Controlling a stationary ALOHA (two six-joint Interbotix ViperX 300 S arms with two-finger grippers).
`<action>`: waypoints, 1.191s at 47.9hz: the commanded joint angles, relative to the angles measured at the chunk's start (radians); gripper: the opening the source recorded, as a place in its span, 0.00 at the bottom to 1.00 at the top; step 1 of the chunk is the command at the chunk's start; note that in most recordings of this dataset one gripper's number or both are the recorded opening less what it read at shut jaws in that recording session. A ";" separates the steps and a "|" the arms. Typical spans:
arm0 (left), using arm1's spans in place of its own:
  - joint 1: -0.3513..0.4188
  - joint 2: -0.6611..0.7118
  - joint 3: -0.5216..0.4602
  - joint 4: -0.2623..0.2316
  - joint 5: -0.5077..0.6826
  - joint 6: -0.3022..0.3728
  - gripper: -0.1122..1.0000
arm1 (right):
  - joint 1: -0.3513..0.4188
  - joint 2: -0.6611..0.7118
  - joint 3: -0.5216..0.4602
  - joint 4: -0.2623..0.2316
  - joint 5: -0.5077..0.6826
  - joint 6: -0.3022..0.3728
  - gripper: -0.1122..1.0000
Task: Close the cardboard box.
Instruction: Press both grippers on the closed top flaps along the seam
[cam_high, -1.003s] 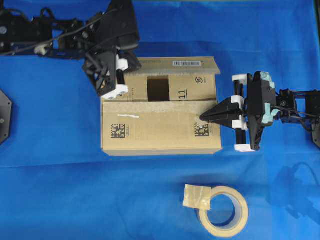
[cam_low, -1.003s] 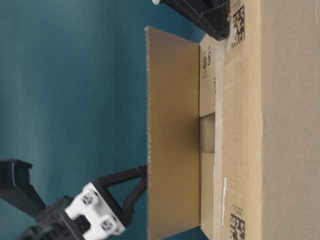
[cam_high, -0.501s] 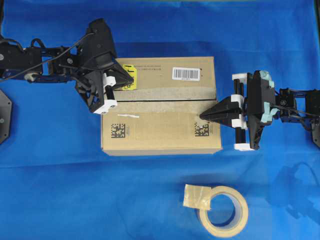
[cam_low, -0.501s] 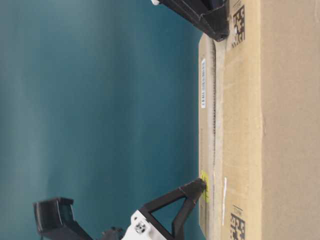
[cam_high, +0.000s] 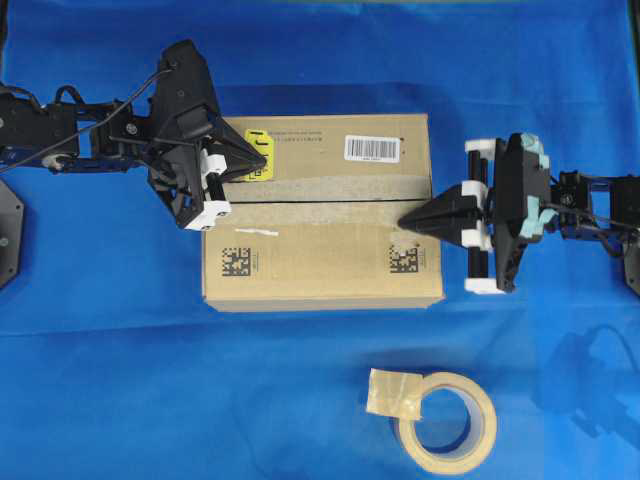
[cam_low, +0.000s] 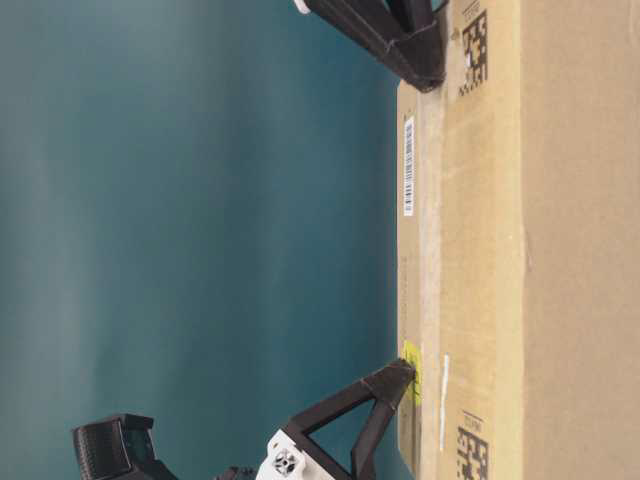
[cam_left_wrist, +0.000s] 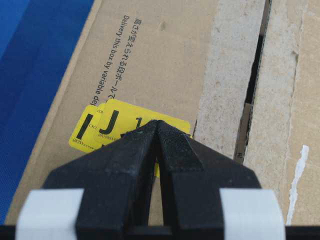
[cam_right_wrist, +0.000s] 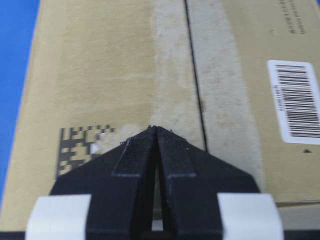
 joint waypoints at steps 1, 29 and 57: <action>-0.003 -0.017 -0.008 -0.002 -0.006 0.000 0.10 | -0.023 -0.006 -0.018 0.000 -0.011 -0.002 0.10; -0.015 -0.017 -0.008 -0.002 -0.014 0.000 0.10 | -0.064 -0.005 -0.008 0.002 -0.008 -0.002 0.10; -0.087 -0.109 0.242 -0.002 -0.552 0.012 0.10 | -0.064 -0.003 0.006 0.003 -0.011 0.000 0.10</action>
